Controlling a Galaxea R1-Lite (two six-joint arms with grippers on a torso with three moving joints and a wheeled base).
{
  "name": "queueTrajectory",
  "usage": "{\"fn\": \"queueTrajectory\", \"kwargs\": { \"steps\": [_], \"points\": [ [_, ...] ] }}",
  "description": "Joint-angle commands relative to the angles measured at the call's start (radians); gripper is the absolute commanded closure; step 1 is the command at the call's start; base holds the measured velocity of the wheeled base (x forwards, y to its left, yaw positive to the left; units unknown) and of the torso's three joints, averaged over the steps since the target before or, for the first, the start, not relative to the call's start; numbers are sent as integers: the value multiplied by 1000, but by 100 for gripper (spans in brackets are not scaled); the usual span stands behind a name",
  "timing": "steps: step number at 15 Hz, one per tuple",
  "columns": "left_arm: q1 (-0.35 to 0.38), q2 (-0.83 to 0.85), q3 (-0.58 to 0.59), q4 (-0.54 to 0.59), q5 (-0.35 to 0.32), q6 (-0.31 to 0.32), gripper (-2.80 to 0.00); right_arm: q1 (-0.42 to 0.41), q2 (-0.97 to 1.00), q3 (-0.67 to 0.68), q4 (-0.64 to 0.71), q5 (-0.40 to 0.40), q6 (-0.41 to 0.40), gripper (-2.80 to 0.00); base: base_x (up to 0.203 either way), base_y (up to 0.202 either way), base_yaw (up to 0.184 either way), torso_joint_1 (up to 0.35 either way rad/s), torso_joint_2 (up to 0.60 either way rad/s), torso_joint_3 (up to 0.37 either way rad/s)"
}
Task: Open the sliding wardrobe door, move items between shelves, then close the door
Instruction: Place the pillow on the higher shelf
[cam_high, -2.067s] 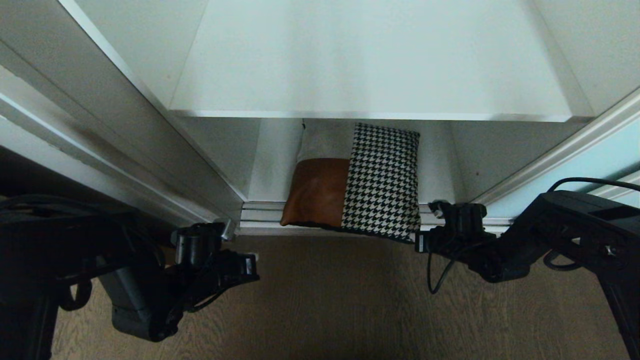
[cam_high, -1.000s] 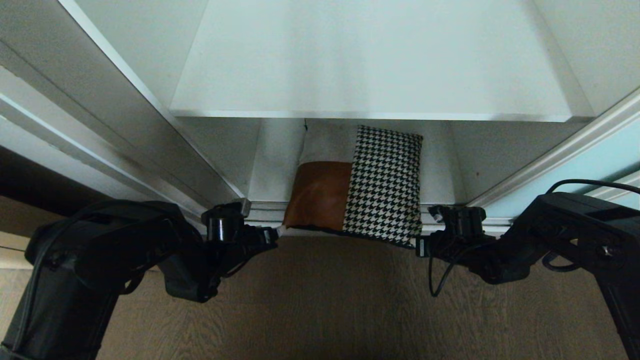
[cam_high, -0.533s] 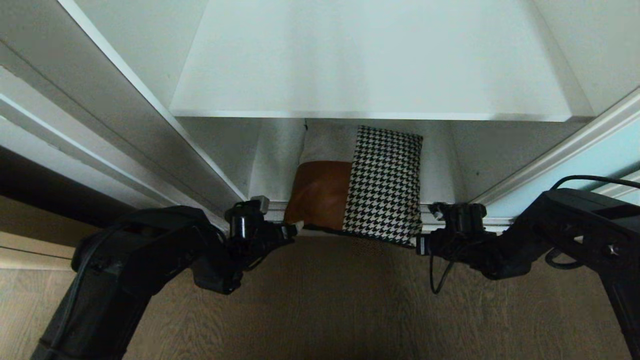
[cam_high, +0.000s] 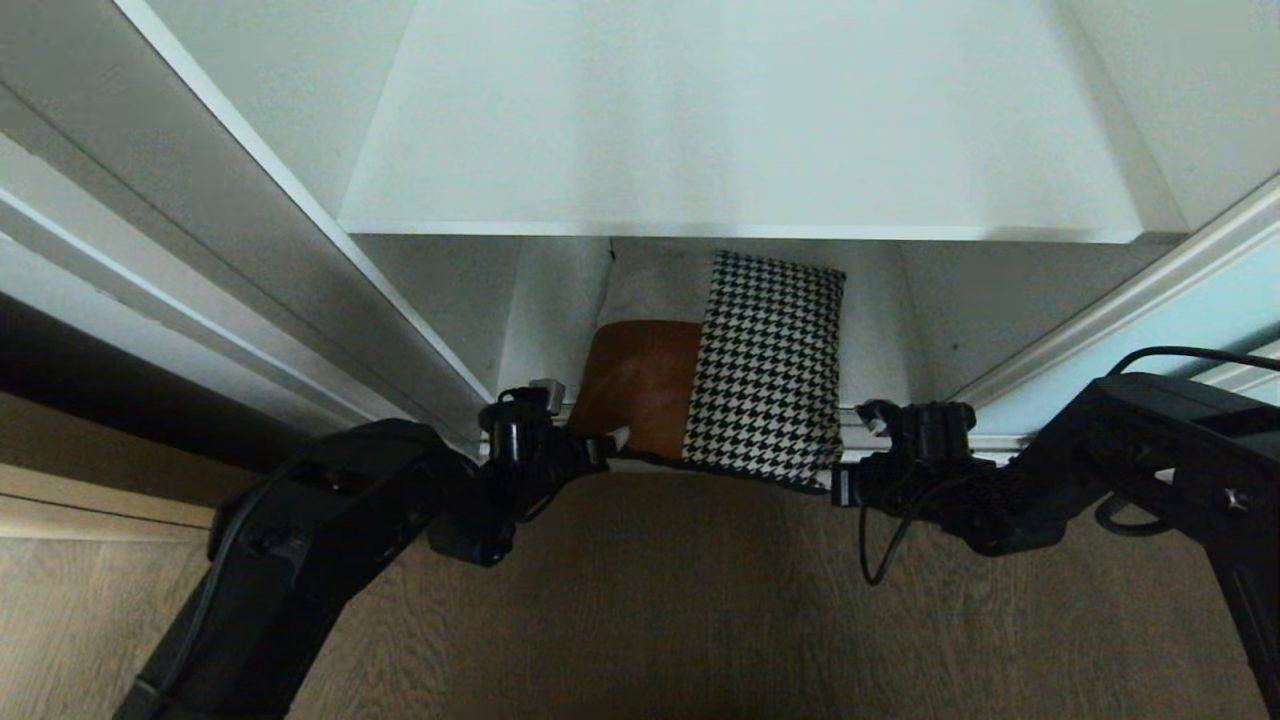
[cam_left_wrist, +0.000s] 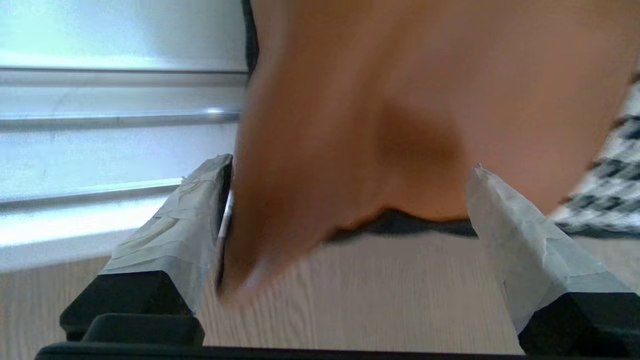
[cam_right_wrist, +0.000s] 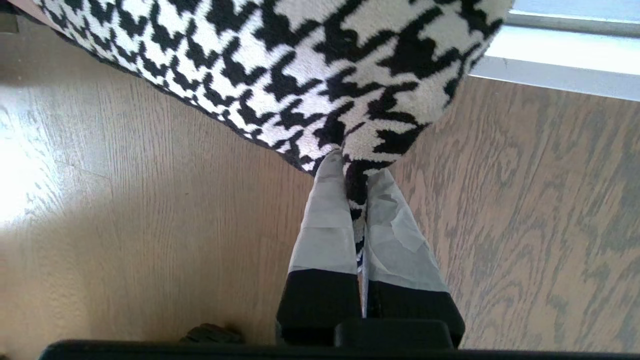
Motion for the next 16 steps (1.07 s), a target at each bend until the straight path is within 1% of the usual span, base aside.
{"fn": "queueTrajectory", "kwargs": {
  "steps": [1, 4, 8, 11, 12, 13, 14, 16],
  "points": [
    [6, 60, -55, -5, 0, 2, -280, 1, 14, -3, -6, 2, 1, 0, 0, 0, 0, 0, 0, 0],
    [8, 90, -112, -6, 0, 16, -280, 1, 19, -2, -9, 2, 1, 0, 0, 0, 0, 0, 0, 0],
    [14, 136, -226, 1, 3, 64, -280, 2, 18, 1, -11, 9, 1, 0, 0, 0, 0, 0, 0, 0],
    [21, 167, -314, 29, 16, 67, -280, 4, 15, 10, -15, 24, 3, 0, 0, 0, 0, 0, 0, 0],
    [22, 183, -359, 43, 23, 66, 0, 4, 14, 12, -15, 24, 3, 0, 0, 0, 0, 0, 0, 0],
    [22, 201, -398, 59, 40, 65, 0, 4, 15, 10, -15, 24, 3, 0, 0, 0, 0, 0, 0, 0],
    [21, 206, -405, 66, 53, 63, 0, 2, 16, 12, -15, 24, 3, 0, 0, 0, 0, 0, 0, 0],
    [21, 201, -397, 75, 54, 59, 0, 2, 13, 15, -15, 25, 3, 0, 0, 0, 0, 0, 0, 0]
  ]
}}
